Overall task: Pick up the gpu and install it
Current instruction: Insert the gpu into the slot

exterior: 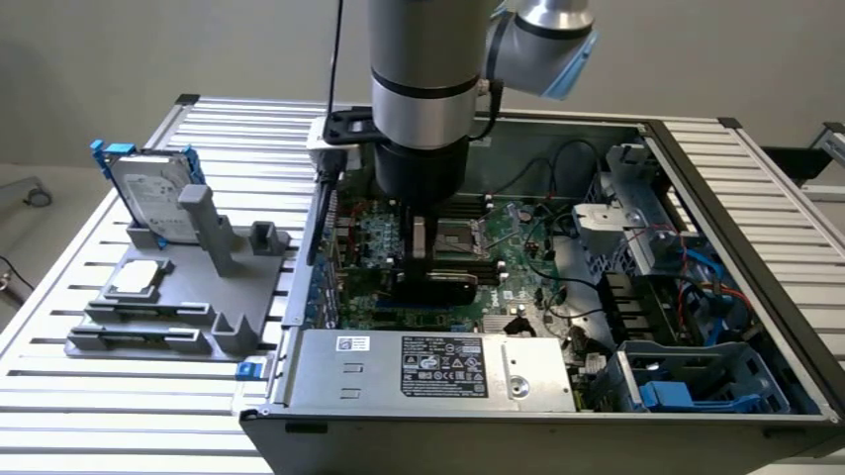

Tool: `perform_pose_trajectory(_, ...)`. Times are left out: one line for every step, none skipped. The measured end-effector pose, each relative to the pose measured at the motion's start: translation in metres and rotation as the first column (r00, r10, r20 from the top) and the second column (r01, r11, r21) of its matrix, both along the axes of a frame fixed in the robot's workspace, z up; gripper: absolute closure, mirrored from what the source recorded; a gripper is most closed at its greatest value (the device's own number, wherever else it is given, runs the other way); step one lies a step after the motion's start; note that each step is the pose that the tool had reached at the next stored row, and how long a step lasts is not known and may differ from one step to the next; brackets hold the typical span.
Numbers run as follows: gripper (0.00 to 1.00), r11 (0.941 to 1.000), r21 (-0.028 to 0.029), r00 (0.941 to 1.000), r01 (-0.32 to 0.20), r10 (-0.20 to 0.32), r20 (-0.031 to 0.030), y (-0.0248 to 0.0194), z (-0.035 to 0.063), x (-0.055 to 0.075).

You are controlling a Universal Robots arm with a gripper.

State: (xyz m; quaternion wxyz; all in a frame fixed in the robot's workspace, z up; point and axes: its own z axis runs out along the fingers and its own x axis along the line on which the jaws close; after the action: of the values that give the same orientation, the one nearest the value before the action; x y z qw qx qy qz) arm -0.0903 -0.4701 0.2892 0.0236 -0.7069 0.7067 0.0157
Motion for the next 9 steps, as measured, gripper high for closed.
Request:
perform_pose_trajectory(0.59, 1.0, 0.0001, 1.0, 0.0, 0.0, -0.0003, 0.0, 0.0023, 0.0007)
perform_pose_trajectory(0.59, 1.0, 0.0001, 1.0, 0.0, 0.0, -0.0008, 0.0001, 0.0045, 0.0015)
perform_pose_trajectory(0.68, 1.0, 0.0001, 1.0, 0.0, 0.0, -0.0013, 0.0001, 0.0058, 0.0022)
perform_pose_trajectory(0.68, 1.0, 0.0001, 1.0, 0.0, 0.0, -0.0014, 0.0001, 0.006, 0.0024)
perform_pose_trajectory(0.75, 1.0, 0.0003, 1.0, 0.0, 0.0, -0.0015, 0.0001, 0.006, 0.0024)
perform_pose_trajectory(0.75, 1.0, 0.0003, 1.0, 0.0, 0.0, -0.002, 0.0001, 0.006, 0.0024)
perform_pose_trajectory(0.8, 1.0, 0.0003, 1.0, 0.0, 0.0, -0.002, 0.0001, 0.006, 0.0025)
perform_pose_trajectory(0.86, 1.0, 0.0003, 1.0, 0.0, 0.0, -0.002, 0.0001, 0.006, 0.0025)
perform_pose_trajectory(0.86, 1.0, 0.0002, 1.0, 0.0, 0.0, -0.0021, 0.0001, 0.006, 0.0025)
